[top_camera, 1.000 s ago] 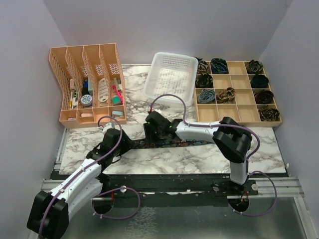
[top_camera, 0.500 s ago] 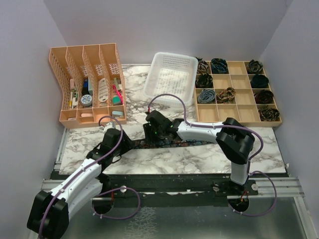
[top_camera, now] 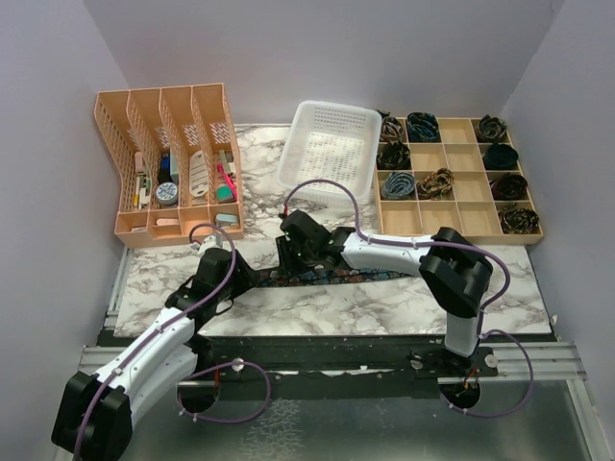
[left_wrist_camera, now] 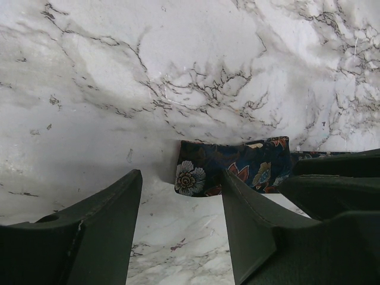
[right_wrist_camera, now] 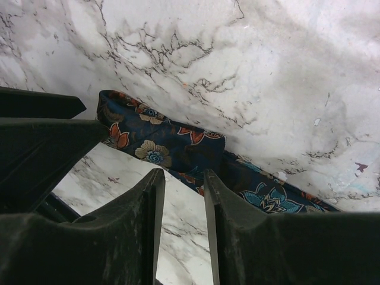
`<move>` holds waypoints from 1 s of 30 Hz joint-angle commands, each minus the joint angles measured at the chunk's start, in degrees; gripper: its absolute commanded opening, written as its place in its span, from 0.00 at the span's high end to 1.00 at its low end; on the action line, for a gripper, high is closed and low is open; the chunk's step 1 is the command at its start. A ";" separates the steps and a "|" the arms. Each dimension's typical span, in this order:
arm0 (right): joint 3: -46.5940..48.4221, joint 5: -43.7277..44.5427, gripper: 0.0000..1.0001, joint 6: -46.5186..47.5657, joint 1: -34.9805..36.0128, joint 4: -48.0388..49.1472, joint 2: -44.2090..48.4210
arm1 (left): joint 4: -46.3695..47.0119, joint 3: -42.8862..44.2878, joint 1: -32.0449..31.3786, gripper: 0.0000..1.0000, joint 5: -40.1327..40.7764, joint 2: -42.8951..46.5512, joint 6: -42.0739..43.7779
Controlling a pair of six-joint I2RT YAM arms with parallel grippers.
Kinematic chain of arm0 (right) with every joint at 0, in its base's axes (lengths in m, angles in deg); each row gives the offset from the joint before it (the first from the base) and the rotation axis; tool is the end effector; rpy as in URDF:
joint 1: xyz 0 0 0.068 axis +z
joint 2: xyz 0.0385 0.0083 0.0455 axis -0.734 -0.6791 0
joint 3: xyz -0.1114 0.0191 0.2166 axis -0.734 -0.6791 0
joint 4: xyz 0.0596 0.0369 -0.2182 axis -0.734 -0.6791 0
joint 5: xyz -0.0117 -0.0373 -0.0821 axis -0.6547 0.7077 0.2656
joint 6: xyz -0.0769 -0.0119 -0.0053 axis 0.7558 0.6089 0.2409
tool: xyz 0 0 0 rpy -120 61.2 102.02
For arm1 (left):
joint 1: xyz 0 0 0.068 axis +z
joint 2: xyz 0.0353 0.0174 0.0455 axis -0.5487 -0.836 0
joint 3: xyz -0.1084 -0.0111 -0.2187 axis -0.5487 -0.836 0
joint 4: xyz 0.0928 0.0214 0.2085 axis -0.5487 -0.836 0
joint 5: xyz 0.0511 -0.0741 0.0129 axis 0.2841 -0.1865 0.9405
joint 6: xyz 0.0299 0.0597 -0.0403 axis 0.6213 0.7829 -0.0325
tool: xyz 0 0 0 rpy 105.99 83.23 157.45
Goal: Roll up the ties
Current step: Roll the tie at the center of the board.
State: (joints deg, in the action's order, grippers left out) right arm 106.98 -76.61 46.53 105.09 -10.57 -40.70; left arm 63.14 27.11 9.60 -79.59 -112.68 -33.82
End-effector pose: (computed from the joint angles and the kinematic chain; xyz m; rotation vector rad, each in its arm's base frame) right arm 0.2061 0.3305 0.1535 -0.5440 2.5198 0.6962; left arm 0.1557 -0.0620 0.1317 -0.5238 2.3062 -0.5223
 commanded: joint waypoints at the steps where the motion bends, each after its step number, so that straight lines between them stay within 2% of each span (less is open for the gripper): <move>1: 1.29 2.34 0.60 -0.76 0.58 -2.35 0.17 | -0.52 0.24 0.22 0.43 -0.97 0.78 0.77; 18: 0.76 2.86 0.59 -0.73 0.43 1.23 -2.75 | -0.60 0.37 0.22 0.46 -1.56 1.02 1.04; 25: -0.25 -0.37 0.59 -0.83 0.15 3.64 -2.07 | -0.29 0.55 0.22 0.46 -1.67 1.09 1.13; 30: -1.57 0.84 0.54 -1.18 -0.28 4.19 -0.57 | -0.43 0.42 0.22 0.47 -1.68 1.17 1.12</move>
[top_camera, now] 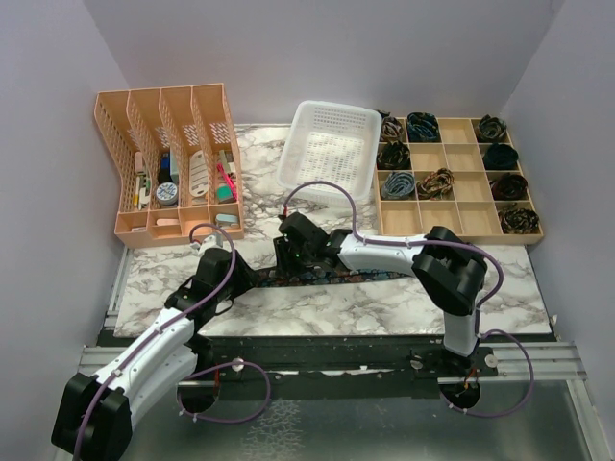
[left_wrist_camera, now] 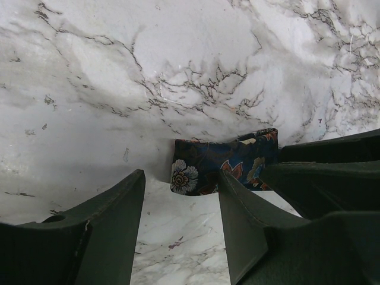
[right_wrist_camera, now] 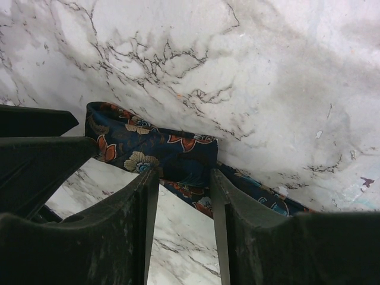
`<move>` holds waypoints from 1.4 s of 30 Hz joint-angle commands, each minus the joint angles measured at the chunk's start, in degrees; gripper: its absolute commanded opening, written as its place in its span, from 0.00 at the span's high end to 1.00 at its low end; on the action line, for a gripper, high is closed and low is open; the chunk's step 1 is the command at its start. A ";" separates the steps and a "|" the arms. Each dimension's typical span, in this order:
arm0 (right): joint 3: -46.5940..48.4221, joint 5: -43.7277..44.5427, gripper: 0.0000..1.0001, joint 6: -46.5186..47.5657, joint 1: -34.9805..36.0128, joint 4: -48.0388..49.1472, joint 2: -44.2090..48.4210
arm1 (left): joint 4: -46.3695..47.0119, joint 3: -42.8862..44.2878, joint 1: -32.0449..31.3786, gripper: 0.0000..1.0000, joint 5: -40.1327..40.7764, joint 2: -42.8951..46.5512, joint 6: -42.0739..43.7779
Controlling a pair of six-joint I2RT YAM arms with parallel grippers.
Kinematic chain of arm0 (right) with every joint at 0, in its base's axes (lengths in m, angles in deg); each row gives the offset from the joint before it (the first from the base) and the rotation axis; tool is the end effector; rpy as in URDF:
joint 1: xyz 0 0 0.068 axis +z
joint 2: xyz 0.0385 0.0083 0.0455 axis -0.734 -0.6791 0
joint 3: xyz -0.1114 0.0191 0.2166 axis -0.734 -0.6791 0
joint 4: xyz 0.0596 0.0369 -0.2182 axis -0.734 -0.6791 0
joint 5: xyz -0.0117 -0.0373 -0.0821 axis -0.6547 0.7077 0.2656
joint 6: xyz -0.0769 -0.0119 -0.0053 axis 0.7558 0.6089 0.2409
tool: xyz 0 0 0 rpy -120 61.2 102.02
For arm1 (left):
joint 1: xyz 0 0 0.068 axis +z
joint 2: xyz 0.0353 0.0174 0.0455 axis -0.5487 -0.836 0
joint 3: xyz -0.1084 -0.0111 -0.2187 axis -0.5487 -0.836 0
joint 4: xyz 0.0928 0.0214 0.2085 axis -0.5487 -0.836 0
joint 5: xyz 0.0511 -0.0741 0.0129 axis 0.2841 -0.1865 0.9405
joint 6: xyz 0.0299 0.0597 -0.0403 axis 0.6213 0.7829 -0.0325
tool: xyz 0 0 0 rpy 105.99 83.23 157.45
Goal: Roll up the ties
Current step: Roll the tie at the center of the board.
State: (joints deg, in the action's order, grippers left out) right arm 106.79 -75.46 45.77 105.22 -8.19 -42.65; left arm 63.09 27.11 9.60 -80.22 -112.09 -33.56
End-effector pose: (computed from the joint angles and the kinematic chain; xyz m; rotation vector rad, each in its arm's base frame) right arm 0.2091 0.3345 0.1436 -0.5188 2.5146 0.6850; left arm 0.1552 -0.0626 0.1331 -0.5122 2.3029 -0.5373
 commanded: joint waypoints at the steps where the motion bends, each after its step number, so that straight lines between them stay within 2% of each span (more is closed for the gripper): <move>1: -1.44 -0.29 0.53 -0.27 -0.49 1.91 1.77 | -0.39 0.35 0.22 0.47 -1.04 0.58 0.86; 8: -1.80 -0.30 0.51 0.49 -1.33 2.17 2.70 | -0.44 0.41 0.22 0.48 -1.02 0.65 1.03; 16: -1.81 -6.49 0.52 0.40 -2.11 4.68 0.44 | -0.29 0.40 0.22 0.49 -1.13 0.68 1.12; 32: -3.41 -8.29 0.52 0.46 -4.52 5.99 -1.13 | -0.21 0.42 0.22 0.49 -1.22 0.68 1.21; 37: -3.86 -13.61 0.57 0.64 -4.65 8.84 -1.80 | -0.04 0.41 0.22 0.49 -1.31 0.51 1.29; 42: -3.30 -13.54 0.59 0.66 -4.70 8.51 -2.64 | 0.05 0.40 0.22 0.50 -1.42 0.42 1.30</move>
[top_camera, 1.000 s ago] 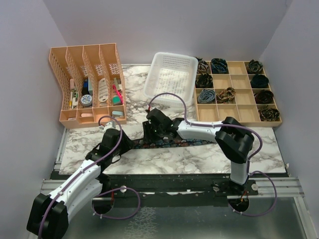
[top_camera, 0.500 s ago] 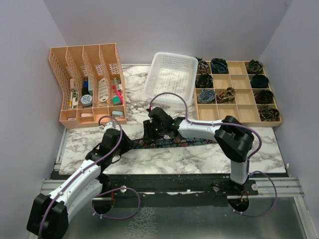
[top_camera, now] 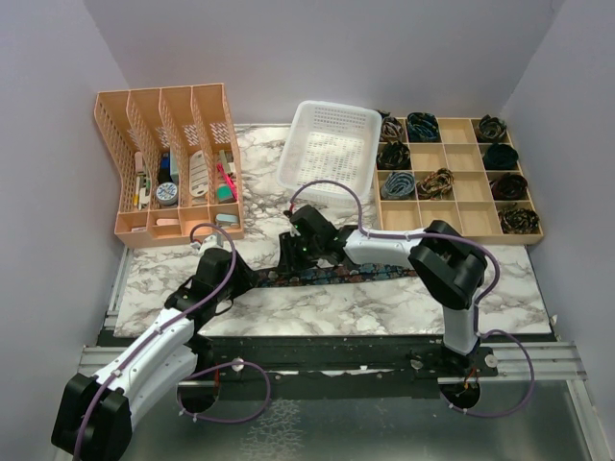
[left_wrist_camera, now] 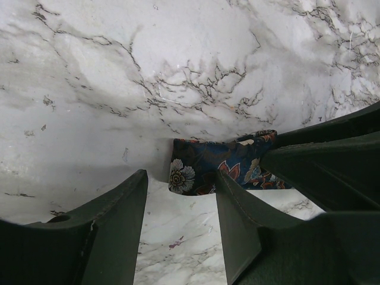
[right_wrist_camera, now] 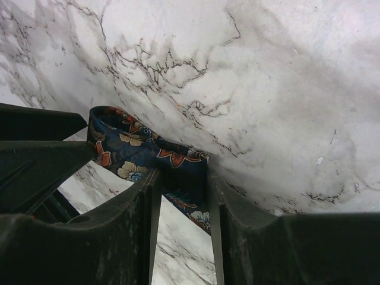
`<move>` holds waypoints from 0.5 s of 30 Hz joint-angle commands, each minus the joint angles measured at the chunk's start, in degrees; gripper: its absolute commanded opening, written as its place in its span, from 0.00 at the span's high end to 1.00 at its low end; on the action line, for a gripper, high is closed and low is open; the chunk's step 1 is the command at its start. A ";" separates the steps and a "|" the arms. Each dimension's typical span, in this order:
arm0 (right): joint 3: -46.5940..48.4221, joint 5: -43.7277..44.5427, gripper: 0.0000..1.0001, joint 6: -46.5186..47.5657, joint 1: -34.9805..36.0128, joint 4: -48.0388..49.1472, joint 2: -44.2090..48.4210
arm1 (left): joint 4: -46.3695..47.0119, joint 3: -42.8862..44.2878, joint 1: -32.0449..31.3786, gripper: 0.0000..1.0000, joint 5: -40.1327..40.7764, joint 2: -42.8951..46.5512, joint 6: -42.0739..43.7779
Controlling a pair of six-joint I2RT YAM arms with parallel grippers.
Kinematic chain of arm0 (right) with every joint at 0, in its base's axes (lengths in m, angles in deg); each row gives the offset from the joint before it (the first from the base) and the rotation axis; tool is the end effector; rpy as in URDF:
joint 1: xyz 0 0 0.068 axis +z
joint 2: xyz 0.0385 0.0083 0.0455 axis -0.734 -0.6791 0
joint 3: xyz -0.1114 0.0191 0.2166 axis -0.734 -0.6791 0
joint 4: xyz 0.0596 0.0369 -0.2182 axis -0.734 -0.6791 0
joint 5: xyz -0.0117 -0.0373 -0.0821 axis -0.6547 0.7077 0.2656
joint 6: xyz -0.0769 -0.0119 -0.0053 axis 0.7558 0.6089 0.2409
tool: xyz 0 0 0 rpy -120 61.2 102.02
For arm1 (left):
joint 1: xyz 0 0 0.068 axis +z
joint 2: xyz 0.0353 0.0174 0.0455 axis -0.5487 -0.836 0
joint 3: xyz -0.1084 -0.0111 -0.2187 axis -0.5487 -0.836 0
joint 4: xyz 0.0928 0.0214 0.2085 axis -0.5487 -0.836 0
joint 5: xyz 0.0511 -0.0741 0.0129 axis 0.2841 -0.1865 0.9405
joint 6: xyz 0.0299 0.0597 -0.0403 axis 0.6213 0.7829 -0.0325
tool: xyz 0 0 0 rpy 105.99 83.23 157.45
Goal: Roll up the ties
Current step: Roll the tie at the center of the board.
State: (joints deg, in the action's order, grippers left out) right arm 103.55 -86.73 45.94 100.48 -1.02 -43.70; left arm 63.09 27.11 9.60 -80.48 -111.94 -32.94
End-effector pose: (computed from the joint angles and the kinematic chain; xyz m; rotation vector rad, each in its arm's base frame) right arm 0.2266 0.3251 0.1328 -0.5203 2.5299 0.8948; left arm 0.1551 -0.0629 0.1335 -0.4970 2.3039 -0.5384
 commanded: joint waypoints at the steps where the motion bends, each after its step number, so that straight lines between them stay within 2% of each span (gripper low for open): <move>1: 0.07 -1.75 0.62 0.51 0.08 0.90 -1.60 | 0.07 0.42 0.22 0.50 -1.21 0.26 0.69; 7: -0.33 0.88 0.73 0.22 0.09 -0.92 1.52 | 0.17 0.57 0.22 0.50 -1.29 0.15 0.66; 15: -4.25 0.38 0.95 -7.38 0.27 1.13 5.48 | 0.58 1.46 0.22 0.50 -1.56 -0.11 0.49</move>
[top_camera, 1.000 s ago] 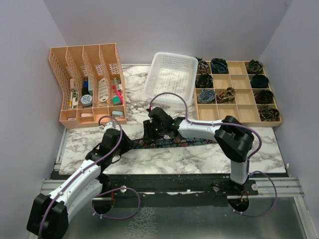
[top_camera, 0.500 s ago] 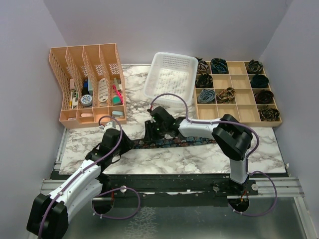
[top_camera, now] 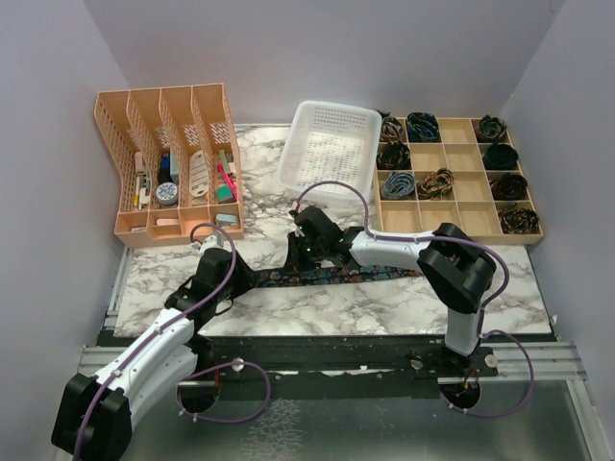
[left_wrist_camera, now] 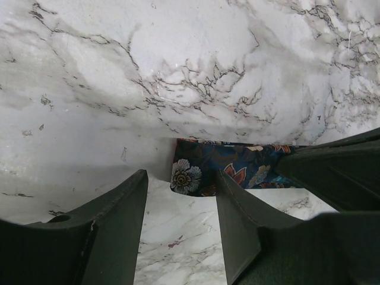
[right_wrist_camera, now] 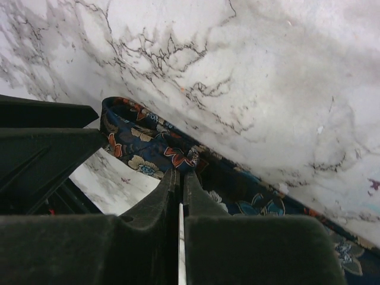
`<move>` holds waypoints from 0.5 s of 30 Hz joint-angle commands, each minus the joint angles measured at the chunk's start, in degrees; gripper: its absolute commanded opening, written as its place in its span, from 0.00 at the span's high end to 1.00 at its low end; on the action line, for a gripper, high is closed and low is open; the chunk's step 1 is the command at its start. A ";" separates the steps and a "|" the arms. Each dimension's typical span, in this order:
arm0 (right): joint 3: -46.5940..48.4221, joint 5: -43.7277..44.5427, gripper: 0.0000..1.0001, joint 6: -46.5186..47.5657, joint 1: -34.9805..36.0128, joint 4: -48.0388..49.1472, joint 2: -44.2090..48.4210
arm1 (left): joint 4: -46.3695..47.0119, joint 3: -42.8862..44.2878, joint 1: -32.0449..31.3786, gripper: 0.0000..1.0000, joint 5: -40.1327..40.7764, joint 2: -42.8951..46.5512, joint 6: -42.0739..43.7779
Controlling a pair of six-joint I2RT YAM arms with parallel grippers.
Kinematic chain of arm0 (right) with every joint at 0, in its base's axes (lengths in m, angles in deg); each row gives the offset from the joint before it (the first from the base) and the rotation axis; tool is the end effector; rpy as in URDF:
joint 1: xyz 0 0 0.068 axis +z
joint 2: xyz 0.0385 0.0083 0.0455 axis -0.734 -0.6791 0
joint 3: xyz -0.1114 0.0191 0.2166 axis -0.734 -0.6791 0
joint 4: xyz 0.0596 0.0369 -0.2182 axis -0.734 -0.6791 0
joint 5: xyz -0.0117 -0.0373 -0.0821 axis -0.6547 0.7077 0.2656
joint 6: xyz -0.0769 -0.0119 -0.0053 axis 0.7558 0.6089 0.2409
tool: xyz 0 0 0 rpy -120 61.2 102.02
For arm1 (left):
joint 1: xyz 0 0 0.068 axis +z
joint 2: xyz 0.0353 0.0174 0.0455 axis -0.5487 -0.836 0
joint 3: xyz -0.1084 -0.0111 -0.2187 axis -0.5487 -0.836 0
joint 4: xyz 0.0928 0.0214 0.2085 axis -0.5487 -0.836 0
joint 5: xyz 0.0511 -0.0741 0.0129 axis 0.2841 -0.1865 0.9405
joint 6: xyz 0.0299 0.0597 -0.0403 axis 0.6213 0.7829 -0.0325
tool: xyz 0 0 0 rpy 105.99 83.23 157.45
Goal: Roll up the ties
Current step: Roll the tie at the center of the board.
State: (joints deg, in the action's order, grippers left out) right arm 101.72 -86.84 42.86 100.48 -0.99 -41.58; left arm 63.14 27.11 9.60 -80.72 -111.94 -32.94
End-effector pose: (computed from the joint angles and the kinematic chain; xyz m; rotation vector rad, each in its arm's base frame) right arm 0.2222 0.3195 0.1374 -0.4552 2.5498 0.9200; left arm 0.1551 -0.0631 0.1336 -0.4950 2.3048 -0.5432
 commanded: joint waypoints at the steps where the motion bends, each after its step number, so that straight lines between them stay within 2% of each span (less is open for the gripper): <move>1: -2.59 1.26 0.96 -4.82 0.27 0.74 3.75 | 0.54 1.52 0.22 0.50 -1.41 -0.24 0.58; 10: -4.82 4.34 0.97 -7.52 0.40 0.13 3.95 | 1.74 1.04 0.22 0.49 -2.12 -0.90 1.09; 15: -4.74 5.27 0.89 -4.60 0.43 1.51 2.93 | 1.74 1.08 0.22 0.49 -2.71 -1.62 1.72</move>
State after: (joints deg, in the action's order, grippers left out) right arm 97.08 -84.44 36.65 100.52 -0.45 -37.91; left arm 63.75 27.41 9.60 -81.73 -112.97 -32.57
